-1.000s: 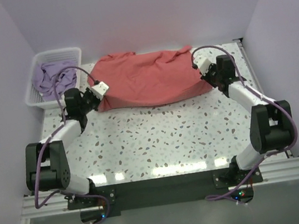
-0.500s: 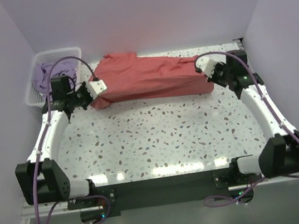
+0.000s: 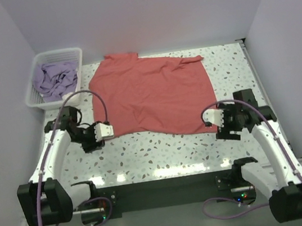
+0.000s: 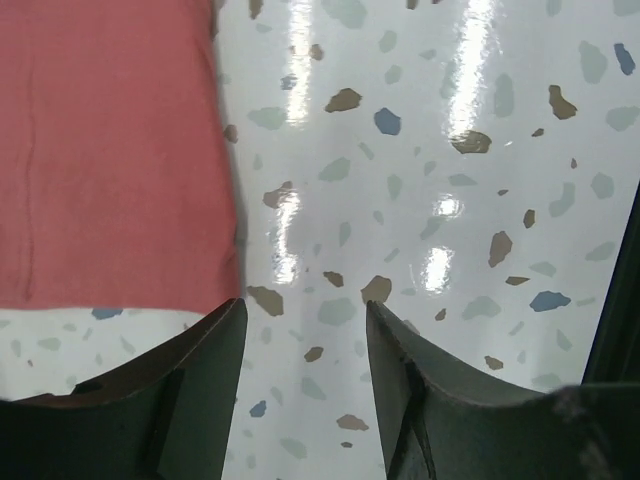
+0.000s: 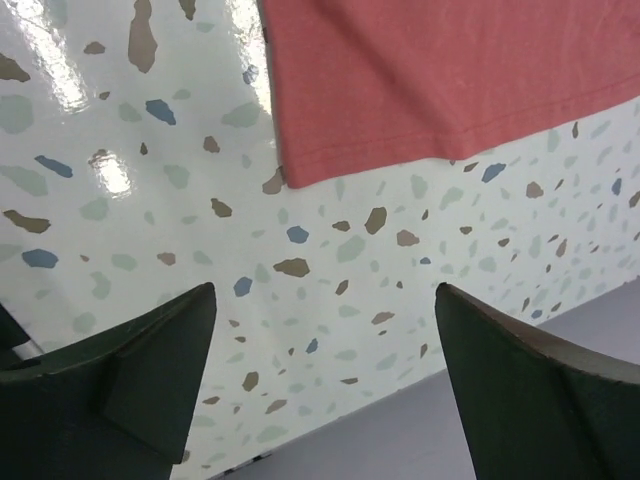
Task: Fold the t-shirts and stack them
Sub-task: Flatten the tshirt out
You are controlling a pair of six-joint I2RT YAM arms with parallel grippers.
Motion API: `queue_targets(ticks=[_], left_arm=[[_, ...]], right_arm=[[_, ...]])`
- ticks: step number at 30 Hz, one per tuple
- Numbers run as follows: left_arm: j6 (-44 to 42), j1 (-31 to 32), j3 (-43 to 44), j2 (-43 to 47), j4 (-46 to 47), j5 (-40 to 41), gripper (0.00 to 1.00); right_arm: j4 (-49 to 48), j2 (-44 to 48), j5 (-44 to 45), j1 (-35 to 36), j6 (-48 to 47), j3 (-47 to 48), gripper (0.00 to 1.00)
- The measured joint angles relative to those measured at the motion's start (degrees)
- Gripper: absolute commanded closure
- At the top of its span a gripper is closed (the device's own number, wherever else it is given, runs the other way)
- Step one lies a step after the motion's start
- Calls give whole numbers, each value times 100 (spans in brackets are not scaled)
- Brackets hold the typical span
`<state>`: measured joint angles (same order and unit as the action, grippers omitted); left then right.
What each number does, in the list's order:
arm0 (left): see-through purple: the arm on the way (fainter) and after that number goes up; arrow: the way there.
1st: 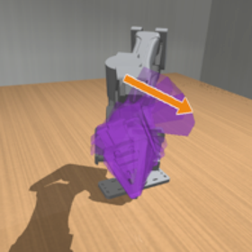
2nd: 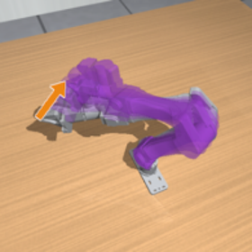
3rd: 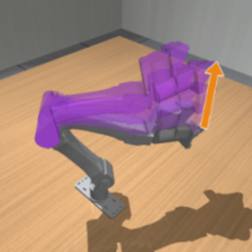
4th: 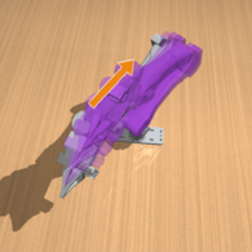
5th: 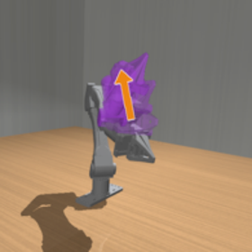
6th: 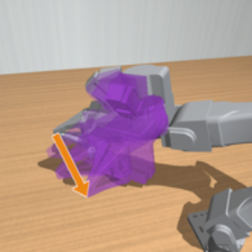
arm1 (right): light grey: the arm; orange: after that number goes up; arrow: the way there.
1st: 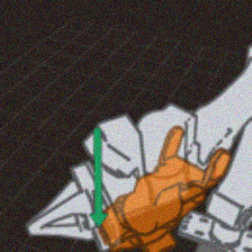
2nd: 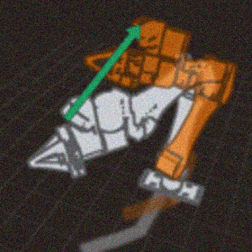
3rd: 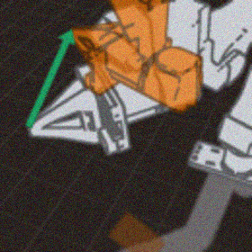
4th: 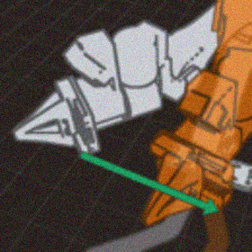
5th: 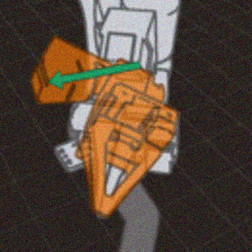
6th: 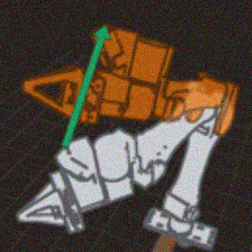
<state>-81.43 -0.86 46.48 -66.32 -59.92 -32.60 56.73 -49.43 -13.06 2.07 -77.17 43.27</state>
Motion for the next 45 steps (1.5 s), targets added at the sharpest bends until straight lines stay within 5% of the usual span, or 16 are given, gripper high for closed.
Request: queue_targets(ticks=[5,9,12,18,23,30,40,45], left_arm=[[660,-199,1060,-1113,50,-203,31],[1440,-214,1692,-2151,293,-260,32],[1943,-214,1882,-2634,549,-127,33],[2208,-236,1862,-2933,579,256,24],[2184,-236,1246,-2719,669,588,25],[2240,-238,1043,-2789,859,767,30],[3475,-295,3324,-3790,1322,487,45],[4019,-293,3707,-4409,1543,546,46]], right_arm=[[339,-1709,-50,0,881,1257,38],[348,-3692,-188,0,1961,2509,45],[350,-4251,-197,24,2533,2667,47],[319,-4050,-72,684,3141,2339,48],[229,-3829,70,1355,3410,1786,50],[-153,-4026,505,1394,3526,1405,58],[-470,-4096,1032,1394,3508,1056,65],[-553,-4124,1091,1394,3521,1058,66]])
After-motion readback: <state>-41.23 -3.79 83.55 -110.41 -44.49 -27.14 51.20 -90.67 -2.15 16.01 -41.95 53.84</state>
